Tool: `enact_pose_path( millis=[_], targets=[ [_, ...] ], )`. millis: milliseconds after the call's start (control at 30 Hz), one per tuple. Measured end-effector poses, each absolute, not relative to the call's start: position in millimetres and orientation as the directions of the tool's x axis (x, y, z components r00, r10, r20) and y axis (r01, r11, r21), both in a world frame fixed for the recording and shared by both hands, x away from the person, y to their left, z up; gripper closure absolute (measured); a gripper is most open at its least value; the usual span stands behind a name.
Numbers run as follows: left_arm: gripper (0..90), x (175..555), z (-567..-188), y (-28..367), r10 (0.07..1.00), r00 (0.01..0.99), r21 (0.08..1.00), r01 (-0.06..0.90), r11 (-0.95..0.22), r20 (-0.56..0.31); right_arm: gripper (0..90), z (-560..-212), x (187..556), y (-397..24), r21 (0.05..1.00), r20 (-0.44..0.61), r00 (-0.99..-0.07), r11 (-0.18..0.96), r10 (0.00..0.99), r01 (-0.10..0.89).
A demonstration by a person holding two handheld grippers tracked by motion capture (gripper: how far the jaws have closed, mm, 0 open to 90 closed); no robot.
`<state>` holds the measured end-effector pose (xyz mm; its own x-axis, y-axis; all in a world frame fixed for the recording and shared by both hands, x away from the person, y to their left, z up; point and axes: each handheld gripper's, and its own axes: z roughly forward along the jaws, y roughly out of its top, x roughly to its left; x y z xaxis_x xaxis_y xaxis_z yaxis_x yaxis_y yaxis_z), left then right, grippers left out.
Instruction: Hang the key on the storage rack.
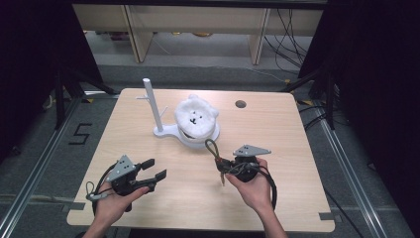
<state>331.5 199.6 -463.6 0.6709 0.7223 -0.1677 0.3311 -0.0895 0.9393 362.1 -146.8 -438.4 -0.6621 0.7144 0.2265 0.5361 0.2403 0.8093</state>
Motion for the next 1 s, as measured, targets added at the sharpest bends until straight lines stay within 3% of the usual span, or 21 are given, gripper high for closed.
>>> enact_pose_path(
  millis=[400,600,667,1000],
  targets=[
    [42.2,341,-453,183,0.665,0.717,0.939,0.338,-0.068,-0.210,79.1,-442,360,-133,0.904,0.151,-0.730,0.205,0.667,0.375],
    [50.7,348,-447,173,0.646,0.734,0.945,0.321,-0.058,-0.209,79.1,-443,356,-125,0.905,0.171,-0.722,0.183,0.670,0.385],
    [56.9,350,-446,170,0.639,0.739,0.945,0.321,-0.056,-0.214,79.1,-445,359,-124,0.922,0.132,-0.747,0.196,0.652,0.334],
    [64.2,360,-436,156,0.580,0.770,0.944,0.331,-0.006,-0.266,79.1,-447,358,-116,0.932,0.134,-0.762,0.182,0.634,0.315]
  ],
)
